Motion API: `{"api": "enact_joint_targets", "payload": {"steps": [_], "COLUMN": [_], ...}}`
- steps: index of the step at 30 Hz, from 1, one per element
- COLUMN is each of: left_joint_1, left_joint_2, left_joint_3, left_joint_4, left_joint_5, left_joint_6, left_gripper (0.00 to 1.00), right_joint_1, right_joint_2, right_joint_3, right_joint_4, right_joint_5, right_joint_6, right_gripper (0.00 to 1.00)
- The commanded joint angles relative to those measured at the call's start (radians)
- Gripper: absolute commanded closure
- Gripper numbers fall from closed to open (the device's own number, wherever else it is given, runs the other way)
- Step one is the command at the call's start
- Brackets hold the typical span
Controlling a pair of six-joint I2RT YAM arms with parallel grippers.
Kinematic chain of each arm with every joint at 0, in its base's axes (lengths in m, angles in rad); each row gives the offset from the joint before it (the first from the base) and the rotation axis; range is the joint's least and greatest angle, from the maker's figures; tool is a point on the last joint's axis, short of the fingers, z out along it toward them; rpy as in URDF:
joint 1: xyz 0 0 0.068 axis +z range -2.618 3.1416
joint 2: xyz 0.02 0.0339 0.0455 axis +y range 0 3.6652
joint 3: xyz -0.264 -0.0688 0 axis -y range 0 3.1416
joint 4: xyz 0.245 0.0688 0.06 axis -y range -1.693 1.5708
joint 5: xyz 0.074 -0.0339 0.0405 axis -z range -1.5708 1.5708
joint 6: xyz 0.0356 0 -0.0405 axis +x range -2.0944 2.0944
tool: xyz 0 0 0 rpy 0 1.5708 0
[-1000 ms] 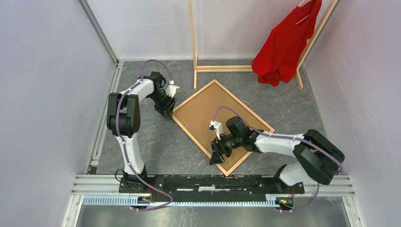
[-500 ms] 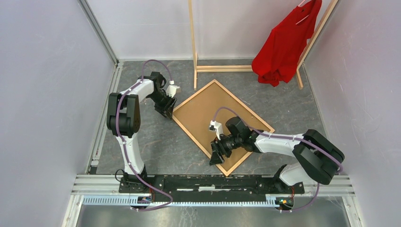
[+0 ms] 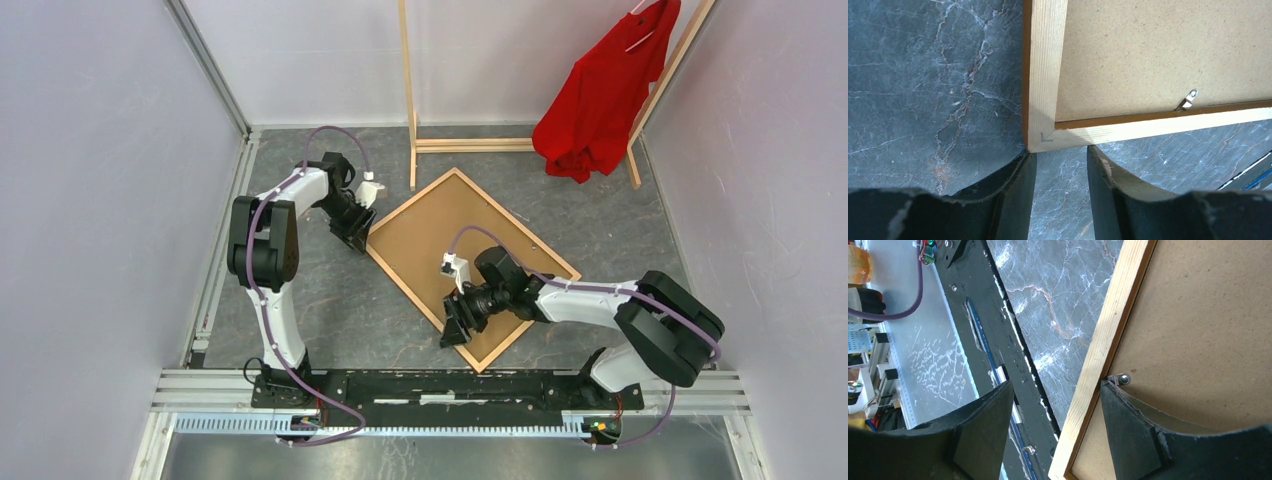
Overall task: Put the photo into the frame
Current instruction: Install the photo frame at the center of the board, then turn over the photo frame at the center of the board.
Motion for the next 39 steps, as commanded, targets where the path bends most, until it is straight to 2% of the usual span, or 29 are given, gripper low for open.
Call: {"api": "enact_joint_targets", "payload": {"steps": [1,5,10,12,15,20,26,29,30,32,33,34,37,39], "left_joint_1": [-0.022,0.002,0.063,0.085,0.098,0.103,0.11,0.11,0.111,0.113,0.117,0.123,0.129,0.128], "left_joint_2": [0.001,-0.002,-0.034,-0.075,-0.136,-0.214,-0.302,-0.34,-0.358,-0.41,-0.452,-0.5,-0.672,-0.784], "left_joint_3": [-0.027,0.012,0.074,0.069,0.035,0.004,-0.026,-0.046,-0.06,-0.113,-0.156,-0.206,-0.354,-0.434], "left_joint_4": [0.043,-0.01,-0.099,-0.111,-0.102,-0.117,-0.103,-0.101,-0.1,-0.088,-0.061,-0.04,-0.009,0.022], "left_joint_5": [0.052,0.059,0.089,0.103,0.121,0.174,0.245,0.256,0.263,0.281,0.293,0.305,0.317,0.3], "left_joint_6": [0.063,0.076,0.105,0.115,0.127,0.156,0.15,0.154,0.172,0.229,0.27,0.329,0.569,0.669], "left_gripper": [0.51,0.5,0.42,0.36,0.24,0.18,0.16,0.16,0.16,0.15,0.15,0.15,0.14,0.1], "right_joint_1": [0.009,0.006,0.047,0.088,0.139,0.235,0.323,0.349,0.355,0.357,0.356,0.356,0.343,0.317], "right_joint_2": [-0.037,-0.054,0.08,0.128,0.192,0.285,0.363,0.378,0.376,0.371,0.365,0.356,0.305,0.257], "right_joint_3": [0.088,0.211,0.353,0.405,0.46,0.53,0.608,0.617,0.617,0.63,0.64,0.652,0.698,0.724], "right_joint_4": [-0.092,-0.217,-0.283,-0.29,-0.295,-0.327,-0.429,-0.449,-0.451,-0.464,-0.469,-0.478,-0.497,-0.496], "right_joint_5": [0.09,0.247,0.515,0.59,0.626,0.741,0.918,0.959,0.966,0.973,0.974,0.967,0.909,0.796], "right_joint_6": [-0.041,-0.073,-0.092,-0.125,-0.149,-0.16,-0.16,-0.162,-0.158,-0.149,-0.147,-0.144,-0.147,-0.137], "right_gripper": [0.28,0.21,0.24,0.24,0.24,0.29,0.5,0.63,0.69,0.91,0.97,1.0,1.0,1.0]}}
